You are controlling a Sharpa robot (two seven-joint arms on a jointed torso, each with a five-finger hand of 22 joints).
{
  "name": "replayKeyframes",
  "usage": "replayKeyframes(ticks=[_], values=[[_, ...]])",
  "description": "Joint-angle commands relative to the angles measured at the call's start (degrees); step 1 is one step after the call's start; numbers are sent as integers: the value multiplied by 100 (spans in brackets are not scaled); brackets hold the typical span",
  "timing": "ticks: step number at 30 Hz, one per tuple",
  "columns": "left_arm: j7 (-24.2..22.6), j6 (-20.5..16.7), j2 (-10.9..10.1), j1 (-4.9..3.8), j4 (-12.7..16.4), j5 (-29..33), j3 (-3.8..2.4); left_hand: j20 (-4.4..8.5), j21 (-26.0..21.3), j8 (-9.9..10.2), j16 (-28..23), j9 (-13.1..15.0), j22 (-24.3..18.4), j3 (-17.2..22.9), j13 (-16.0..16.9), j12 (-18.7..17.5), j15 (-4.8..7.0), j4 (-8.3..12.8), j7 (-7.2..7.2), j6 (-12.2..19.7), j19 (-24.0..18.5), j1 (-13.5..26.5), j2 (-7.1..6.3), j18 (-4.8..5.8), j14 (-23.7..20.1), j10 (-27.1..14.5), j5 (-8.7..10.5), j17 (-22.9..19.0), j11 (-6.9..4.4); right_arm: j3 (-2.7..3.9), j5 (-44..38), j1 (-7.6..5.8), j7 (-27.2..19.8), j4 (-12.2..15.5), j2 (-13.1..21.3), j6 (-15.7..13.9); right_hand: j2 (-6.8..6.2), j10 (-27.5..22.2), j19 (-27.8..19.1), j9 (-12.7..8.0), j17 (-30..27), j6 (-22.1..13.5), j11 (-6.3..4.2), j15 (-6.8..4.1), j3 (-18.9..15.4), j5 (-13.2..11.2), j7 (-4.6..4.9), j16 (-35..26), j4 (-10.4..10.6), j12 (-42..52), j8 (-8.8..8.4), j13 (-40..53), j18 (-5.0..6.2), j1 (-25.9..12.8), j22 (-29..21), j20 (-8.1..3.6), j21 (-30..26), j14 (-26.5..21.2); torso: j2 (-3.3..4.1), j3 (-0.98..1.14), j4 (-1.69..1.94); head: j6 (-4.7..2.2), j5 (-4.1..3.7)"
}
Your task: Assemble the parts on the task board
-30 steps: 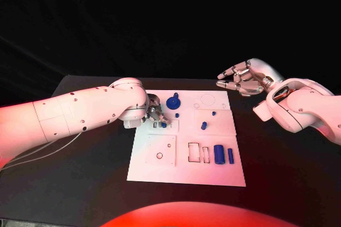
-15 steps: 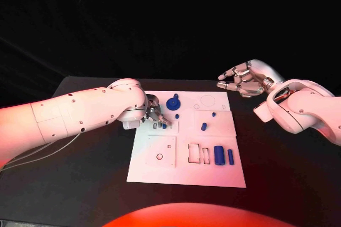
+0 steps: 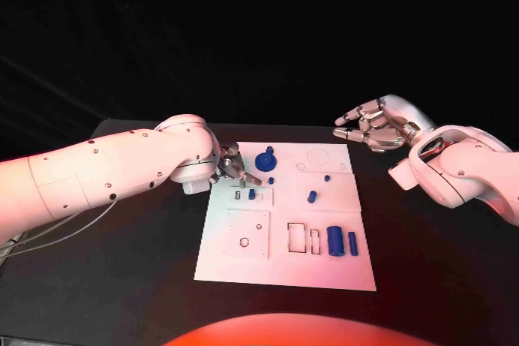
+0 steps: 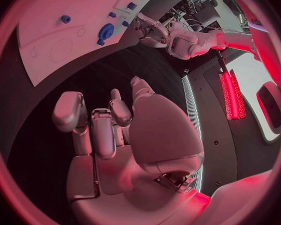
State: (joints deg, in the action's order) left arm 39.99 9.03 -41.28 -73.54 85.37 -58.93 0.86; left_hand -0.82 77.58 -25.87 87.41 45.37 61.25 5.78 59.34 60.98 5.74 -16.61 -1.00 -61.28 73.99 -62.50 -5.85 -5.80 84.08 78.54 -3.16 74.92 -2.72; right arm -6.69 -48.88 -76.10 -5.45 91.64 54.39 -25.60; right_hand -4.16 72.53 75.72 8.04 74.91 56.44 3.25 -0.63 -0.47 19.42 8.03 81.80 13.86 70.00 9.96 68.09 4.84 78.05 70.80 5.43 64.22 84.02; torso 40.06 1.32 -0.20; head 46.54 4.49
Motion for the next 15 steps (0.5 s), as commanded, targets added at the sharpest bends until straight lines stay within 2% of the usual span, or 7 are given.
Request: replayKeyframes(ticks=[1,2,4,6,10,13,15], values=[[133,87,-72,-92,9,73,-27,-24,-106,82,-18,-14,-162,-105,-152,-143,-31,1,-39,132,-122,-152,28,-29,480,-132,-29,1136,29,2,-18,0,-48,-11,0,-16,4,-5,-31,-7,164,-40,-3,-34,-30,12,-8,-20,-2,-23,32,-3,110,-76,-9,-20,-10,275,6,-2,1,-22,2],[132,108,-82,-107,2,80,-31,-33,-139,102,-40,-25,-223,-129,-211,-201,-42,2,-54,167,-162,-185,39,-40,469,-176,-30,1107,46,2,-18,0,-48,-12,0,-16,5,-3,-30,-7,165,-42,-3,-34,-35,9,-8,-20,1,-21,34,-2,110,-84,-10,-20,-12,276,6,-3,1,-22,2],[127,209,-121,-192,-69,110,-49,-89,-314,286,-164,-126,-539,-185,-796,-804,-127,9,-190,468,-369,-358,96,-91,404,-599,-30,951,160,2,-17,0,-47,-18,1,-15,5,-1,-29,-8,166,-43,-3,-34,-39,6,-8,-20,4,-19,36,-1,110,-90,-10,-20,-14,276,6,-5,2,-43,8],[123,250,-136,-278,-184,117,-60,-160,-351,506,-174,-289,-581,-201,-1211,-1216,-225,15,-331,764,-400,-541,144,-92,395,-906,-34,941,279,2,-17,0,-46,-23,2,-13,5,-1,-29,-8,166,-43,-3,-34,-39,6,-8,-20,4,-19,36,-1,110,-90,-10,-20,-14,276,7,-4,2,-63,29],[118,281,-115,-385,-408,76,-70,-206,-344,558,-155,-381,-556,-245,-1296,-1269,-266,0,-369,779,-381,-589,168,-93,402,-961,-34,963,315,2,-17,0,-44,-28,-5,-8,5,-1,-28,-8,164,-44,-3,-34,-39,7,-9,-22,4,-19,36,-1,110,-90,-8,-20,-12,276,12,0,-2,-62,46],[91,263,-72,-424,-559,5,-72,-237,-319,567,-136,-453,-501,-336,-1278,-1207,-279,-17,-375,739,-341,-523,179,-90,411,-933,-33,986,322,2,-17,0,-46,-34,-13,-7,6,-1,-26,-8,162,-44,-3,-34,-39,7,-9,-23,4,-18,37,-1,109,-90,-6,-20,-10,275,17,-7,2,-65,37],[75,266,-39,-436,-650,-17,-72,-245,-304,566,-128,-478,-471,-368,-1271,-1182,-280,-20,-373,721,-321,-490,194,-86,415,-920,-34,995,322,2,-17,0,-47,-35,-17,-8,6,-1,-26,-8,162,-44,-3,-34,-39,7,-9,-23,4,-18,37,-1,109,-90,-6,-20,-10,275,12,-1,4,-60,46]])
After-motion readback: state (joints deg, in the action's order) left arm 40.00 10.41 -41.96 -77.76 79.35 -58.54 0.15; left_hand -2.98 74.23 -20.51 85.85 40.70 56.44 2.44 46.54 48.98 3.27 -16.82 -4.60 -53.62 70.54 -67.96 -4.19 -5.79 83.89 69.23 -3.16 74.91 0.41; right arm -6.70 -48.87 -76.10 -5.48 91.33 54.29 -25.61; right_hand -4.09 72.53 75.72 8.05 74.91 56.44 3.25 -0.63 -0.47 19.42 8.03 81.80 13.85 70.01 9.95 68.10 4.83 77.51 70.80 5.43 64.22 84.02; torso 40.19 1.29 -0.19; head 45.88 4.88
